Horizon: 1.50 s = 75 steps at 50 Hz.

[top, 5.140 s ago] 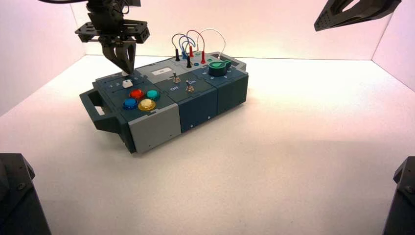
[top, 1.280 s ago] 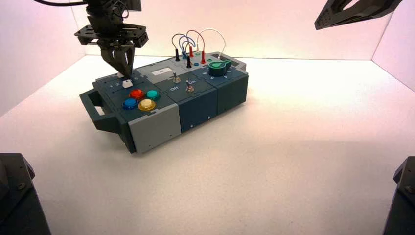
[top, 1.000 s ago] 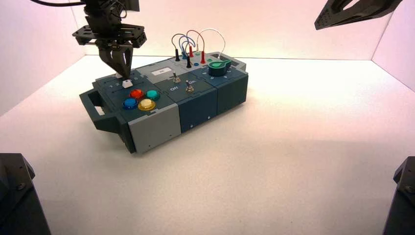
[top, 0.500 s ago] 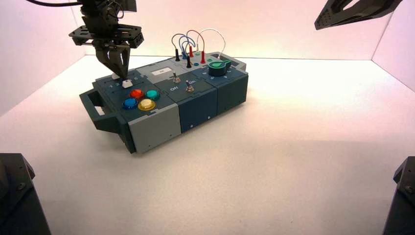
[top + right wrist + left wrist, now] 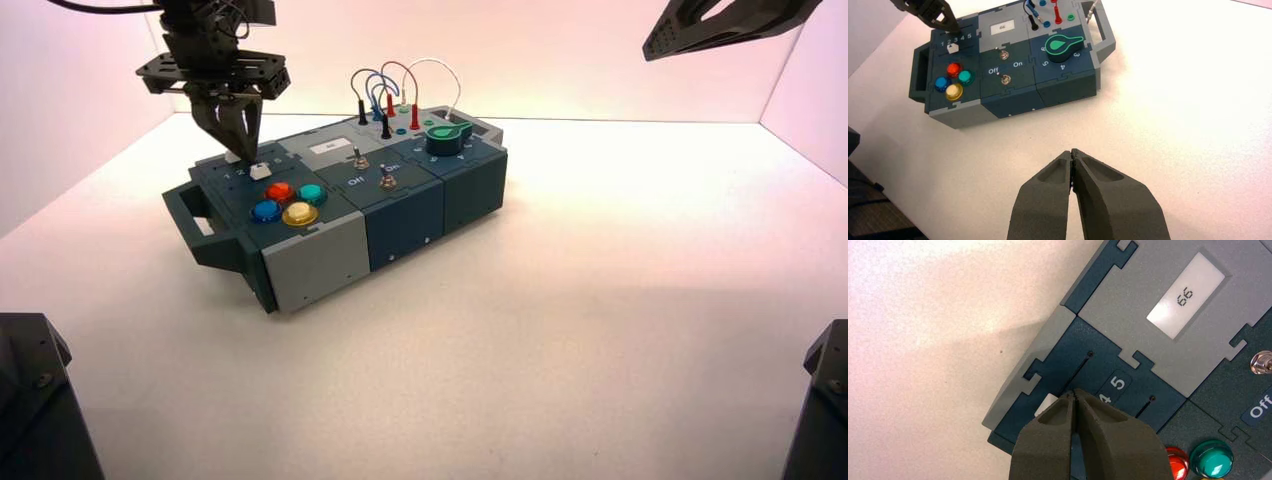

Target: Move the top slider to position 2.

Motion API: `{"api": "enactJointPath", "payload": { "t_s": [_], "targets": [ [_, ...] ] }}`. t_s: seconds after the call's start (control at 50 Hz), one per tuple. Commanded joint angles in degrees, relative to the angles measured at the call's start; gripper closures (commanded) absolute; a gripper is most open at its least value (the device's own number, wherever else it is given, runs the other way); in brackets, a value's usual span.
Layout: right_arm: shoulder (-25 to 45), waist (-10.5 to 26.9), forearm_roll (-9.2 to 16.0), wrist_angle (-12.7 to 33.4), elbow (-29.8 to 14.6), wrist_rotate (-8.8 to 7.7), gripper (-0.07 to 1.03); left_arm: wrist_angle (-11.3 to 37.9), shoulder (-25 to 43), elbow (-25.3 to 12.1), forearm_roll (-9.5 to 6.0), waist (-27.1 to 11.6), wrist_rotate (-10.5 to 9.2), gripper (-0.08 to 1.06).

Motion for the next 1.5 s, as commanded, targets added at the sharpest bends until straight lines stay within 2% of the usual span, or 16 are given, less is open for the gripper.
{"api": "enactJointPath", "payload": {
  "t_s": [0.02, 0.46, 0.7, 1.0, 1.4, 1.5],
  "targets": [
    [0.18, 0.00, 0.26, -0.53, -1.49, 0.26, 0.98, 0.00, -1.49, -0.26, 0.26, 0.79, 0.35, 1.01],
    [-0.79, 0.00, 0.26, -0.62, -1.32, 0.26, 0.98, -0.53, 0.18, -1.32, 0.26, 0.35, 0.35, 1.01],
    [-0.53, 0.00, 0.26, -0.70, -1.32, 0.26, 0.98, -0.35, 1.32, -3.08, -0.18, -1.49, 0.26, 1.01],
    [-0.26, -0.09, 0.18, -0.70, -1.32, 0.26, 0.98, 3.16, 0.97, -4.39, -0.26, -3.43, -0.18, 1.01],
    [-0.26, -0.09, 0.18, -0.79, -1.32, 0.26, 0.98, 7.29, -7.21, -3.52, 0.26, -3.43, 0.00, 1.01],
    [-0.18, -0.09, 0.18, -0.79, -1.32, 0.26, 0.98, 9.84, -8.53, -3.34, 0.26, -3.43, 0.09, 1.01]
  ]
}}
